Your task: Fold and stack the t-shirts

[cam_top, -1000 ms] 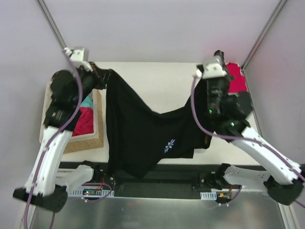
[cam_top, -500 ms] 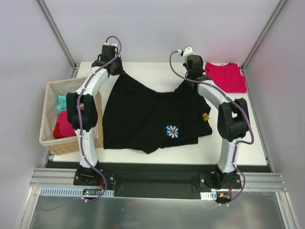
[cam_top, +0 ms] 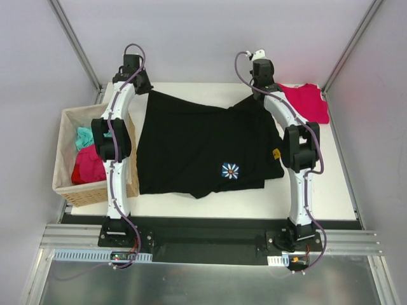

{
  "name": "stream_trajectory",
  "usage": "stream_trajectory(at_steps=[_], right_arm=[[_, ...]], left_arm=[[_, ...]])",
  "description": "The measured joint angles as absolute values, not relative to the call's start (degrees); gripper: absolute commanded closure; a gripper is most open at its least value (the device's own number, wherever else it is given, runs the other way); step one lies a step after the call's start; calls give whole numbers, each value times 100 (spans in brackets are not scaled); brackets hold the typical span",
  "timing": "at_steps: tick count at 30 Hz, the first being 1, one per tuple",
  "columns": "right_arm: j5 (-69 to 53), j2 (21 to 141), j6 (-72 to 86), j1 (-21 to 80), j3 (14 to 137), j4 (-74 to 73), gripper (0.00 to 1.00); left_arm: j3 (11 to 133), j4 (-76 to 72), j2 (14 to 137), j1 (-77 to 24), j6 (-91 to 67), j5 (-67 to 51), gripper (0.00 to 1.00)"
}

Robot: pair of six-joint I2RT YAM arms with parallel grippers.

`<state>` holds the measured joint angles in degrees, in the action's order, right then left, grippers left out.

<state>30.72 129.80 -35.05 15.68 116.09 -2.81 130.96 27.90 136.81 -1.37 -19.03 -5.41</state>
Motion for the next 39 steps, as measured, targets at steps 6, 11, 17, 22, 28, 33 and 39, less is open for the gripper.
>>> stream_trajectory(at_steps=[6,11,17,22,28,33,39], right_arm=[[2991,12794,-3433,1614,11024,-167,99],[3057,11863,-3699,1791,9835,34,99],[3319,9203,-4495,2884,8125,978,99],[3647,6528,-5507,4362,7102,1802,99],[4436,4925,-7585,6692,6735,3476,99],[4792,5170,-9692,8438,6657,5144,99],[4759,6368,-10940,9612,6781,6639,99]], left_arm=[[13150,2816,13721,-51,-2032,-810,100],[11863,2620,12853,-156,-2049,-987,100],[9974,2456,10162,-1142,-1865,-242,100],[8726,2056,7137,-2412,-1573,338,100],[7885,2005,4519,-2591,-1302,978,100],[7811,2185,3516,-2591,-993,895,100],[7878,2399,3087,-2591,-655,-207,100]])
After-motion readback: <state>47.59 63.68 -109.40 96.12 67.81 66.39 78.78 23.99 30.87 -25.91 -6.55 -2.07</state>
